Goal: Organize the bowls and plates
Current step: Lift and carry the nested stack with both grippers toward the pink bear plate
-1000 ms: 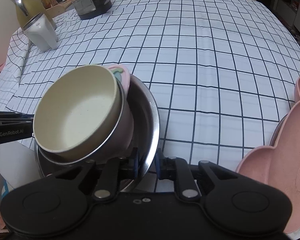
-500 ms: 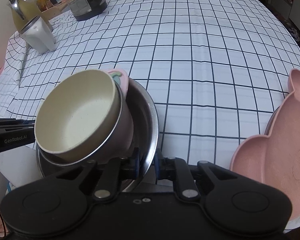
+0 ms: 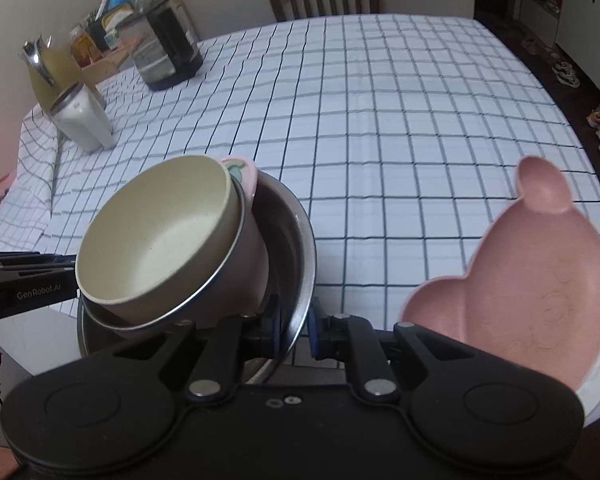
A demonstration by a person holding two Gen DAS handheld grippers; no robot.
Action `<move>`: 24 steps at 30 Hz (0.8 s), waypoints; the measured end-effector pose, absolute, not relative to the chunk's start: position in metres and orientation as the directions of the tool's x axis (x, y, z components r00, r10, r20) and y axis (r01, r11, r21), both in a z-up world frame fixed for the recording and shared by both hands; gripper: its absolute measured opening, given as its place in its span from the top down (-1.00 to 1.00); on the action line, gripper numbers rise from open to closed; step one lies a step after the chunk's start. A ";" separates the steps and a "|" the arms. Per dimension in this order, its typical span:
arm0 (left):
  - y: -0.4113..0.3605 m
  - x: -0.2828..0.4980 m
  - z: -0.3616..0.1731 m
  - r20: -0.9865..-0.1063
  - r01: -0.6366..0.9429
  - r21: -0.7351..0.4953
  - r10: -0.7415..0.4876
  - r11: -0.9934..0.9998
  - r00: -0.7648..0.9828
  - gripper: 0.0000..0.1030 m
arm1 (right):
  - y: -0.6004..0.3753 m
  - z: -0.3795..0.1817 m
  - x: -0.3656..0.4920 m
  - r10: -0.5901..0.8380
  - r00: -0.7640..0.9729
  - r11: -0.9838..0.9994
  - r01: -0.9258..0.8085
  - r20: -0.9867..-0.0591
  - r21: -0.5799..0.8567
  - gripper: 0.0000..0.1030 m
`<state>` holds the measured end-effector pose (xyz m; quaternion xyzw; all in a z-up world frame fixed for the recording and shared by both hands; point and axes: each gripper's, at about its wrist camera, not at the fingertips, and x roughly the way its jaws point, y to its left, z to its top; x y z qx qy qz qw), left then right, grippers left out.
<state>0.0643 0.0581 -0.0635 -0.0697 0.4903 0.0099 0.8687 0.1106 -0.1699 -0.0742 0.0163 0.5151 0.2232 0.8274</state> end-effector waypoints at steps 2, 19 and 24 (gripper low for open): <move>0.047 0.069 -0.056 -0.845 -0.058 -0.108 -0.061 0.992 0.532 0.73 | -0.180 -0.066 0.110 0.382 0.393 0.906 -0.339 -0.836 0.254 0.73; -0.092 0.122 -0.025 -0.799 0.121 -0.076 -0.133 0.990 0.586 0.74 | -0.308 -0.034 0.119 0.309 0.527 0.951 -0.200 -0.792 0.237 0.73; -0.134 0.139 -0.032 -0.797 0.129 -0.072 -0.135 0.989 0.589 0.74 | -0.350 -0.036 0.130 0.291 0.533 0.956 -0.187 -0.794 0.225 0.73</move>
